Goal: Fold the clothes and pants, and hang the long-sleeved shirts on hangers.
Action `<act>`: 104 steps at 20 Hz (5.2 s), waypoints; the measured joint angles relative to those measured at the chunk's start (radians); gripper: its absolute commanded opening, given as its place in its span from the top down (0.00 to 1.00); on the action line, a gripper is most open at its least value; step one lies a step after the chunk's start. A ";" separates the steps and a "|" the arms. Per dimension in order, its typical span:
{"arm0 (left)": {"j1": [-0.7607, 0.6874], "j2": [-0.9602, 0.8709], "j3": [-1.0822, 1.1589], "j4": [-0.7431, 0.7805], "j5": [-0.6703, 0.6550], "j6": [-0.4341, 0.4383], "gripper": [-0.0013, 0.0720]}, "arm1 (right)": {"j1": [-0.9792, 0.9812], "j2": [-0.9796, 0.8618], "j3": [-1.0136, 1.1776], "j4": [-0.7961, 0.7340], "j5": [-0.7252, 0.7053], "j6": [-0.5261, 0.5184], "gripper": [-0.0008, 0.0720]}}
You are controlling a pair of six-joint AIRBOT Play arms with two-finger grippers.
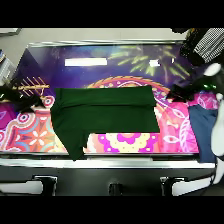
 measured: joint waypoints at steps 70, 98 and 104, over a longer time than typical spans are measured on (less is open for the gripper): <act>0.024 0.601 -0.601 -0.232 0.062 -0.019 0.96 | -0.011 0.678 -0.846 0.037 -0.022 0.004 0.94; -0.227 -0.444 0.480 -0.137 0.058 0.026 0.52 | 0.071 0.085 -0.354 0.122 -0.403 -0.042 0.33; -0.229 -0.343 0.566 -0.029 0.004 -0.013 0.52 | -0.023 0.052 -0.333 0.179 -0.309 -0.092 0.24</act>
